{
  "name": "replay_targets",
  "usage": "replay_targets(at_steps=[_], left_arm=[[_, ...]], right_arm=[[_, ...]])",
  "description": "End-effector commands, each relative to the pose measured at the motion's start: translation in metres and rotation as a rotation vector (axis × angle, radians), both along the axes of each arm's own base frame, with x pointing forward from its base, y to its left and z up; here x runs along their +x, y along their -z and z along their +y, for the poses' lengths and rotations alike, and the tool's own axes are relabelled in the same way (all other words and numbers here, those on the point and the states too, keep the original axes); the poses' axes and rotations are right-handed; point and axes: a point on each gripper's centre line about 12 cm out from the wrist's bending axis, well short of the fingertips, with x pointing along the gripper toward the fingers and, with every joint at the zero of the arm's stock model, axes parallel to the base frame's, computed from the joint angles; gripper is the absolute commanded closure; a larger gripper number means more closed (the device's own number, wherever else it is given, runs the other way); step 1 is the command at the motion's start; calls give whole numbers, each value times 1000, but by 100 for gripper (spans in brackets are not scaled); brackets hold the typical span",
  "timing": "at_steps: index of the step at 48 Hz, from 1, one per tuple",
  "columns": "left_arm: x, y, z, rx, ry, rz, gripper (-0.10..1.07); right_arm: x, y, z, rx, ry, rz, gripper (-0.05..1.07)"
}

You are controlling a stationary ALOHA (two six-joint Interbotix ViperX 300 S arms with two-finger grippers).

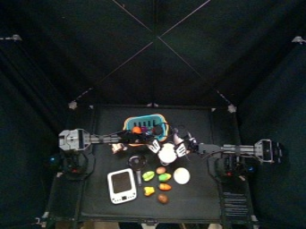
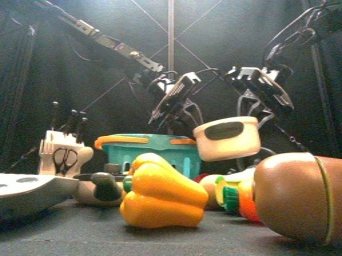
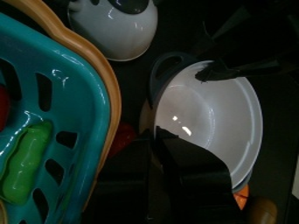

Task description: Grab pot

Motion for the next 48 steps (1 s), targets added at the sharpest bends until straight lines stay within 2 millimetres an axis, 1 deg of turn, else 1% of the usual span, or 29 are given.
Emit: replay_targets(at_steps=[1,5,12,19,27,40,48], left_arm=[[4,-20,-1,14,6,-46,50],[3,-19,-1,14,7,-41,49],[3,-18,-2,18,14,-35,49],[2,-18,-3,23,22,-28,49],[-1,-21,-4,41,46,-6,49],[-16,-37,-11,107,116,52,49],[-30,-45,-14,120,136,76,49]], right_arm=[[1,-14,-1,-13,-3,-44,27],[0,-17,1,-17,-10,-59,23],[-2,-26,5,-27,-31,-99,19],[-7,-35,10,-47,-60,-150,19],[-17,-41,14,-65,-76,-183,19],[-35,-38,18,-69,-77,-200,19],[-41,-33,19,-65,-75,-193,19]])
